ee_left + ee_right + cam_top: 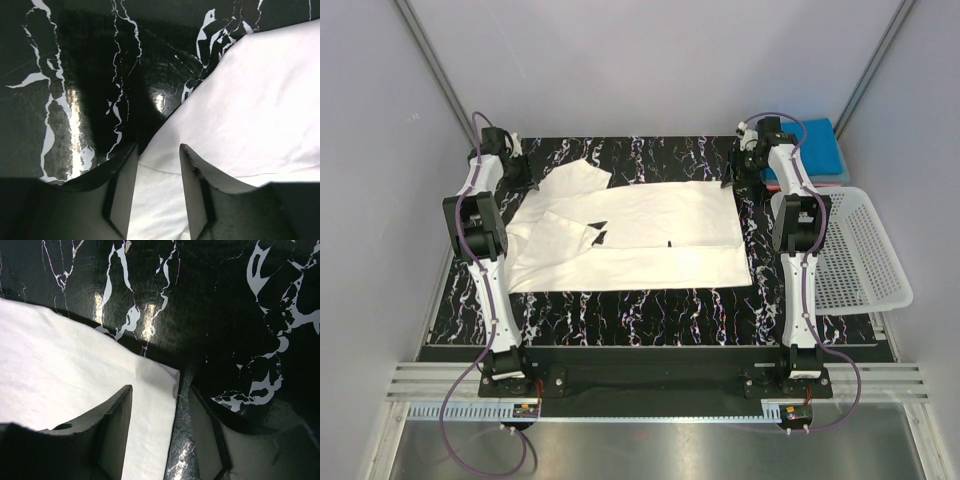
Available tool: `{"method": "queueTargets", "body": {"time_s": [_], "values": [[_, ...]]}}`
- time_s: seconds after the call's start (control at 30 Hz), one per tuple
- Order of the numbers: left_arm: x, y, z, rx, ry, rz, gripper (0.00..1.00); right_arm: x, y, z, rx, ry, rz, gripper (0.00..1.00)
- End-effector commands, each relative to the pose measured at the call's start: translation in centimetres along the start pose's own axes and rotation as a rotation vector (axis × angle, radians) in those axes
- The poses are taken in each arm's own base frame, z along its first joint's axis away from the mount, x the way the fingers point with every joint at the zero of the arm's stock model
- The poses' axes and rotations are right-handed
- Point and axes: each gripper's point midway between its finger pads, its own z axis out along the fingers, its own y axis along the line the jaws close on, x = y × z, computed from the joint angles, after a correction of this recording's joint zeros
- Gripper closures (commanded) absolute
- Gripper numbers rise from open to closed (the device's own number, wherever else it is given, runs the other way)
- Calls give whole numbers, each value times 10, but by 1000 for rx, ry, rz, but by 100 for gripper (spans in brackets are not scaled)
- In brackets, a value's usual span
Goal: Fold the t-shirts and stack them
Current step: Fold the tshirt
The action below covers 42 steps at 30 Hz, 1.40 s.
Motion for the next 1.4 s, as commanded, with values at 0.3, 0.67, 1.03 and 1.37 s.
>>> {"method": "queueTargets", "body": {"time_s": [0.3, 0.67, 1.03, 1.37], "values": [[-11, -6, 4, 41, -17, 36, 51, -12, -19, 9, -9, -57, -24, 45], [-10, -8, 3, 54, -11, 50, 86, -24, -17, 9, -38, -105, -39, 81], [-40, -18, -37, 36, -109, 37, 100, -49, -2, -19, -50, -214, -105, 100], [-27, -17, -37, 41, -87, 20, 100, -49, -7, -34, 11, -239, -115, 100]]}}
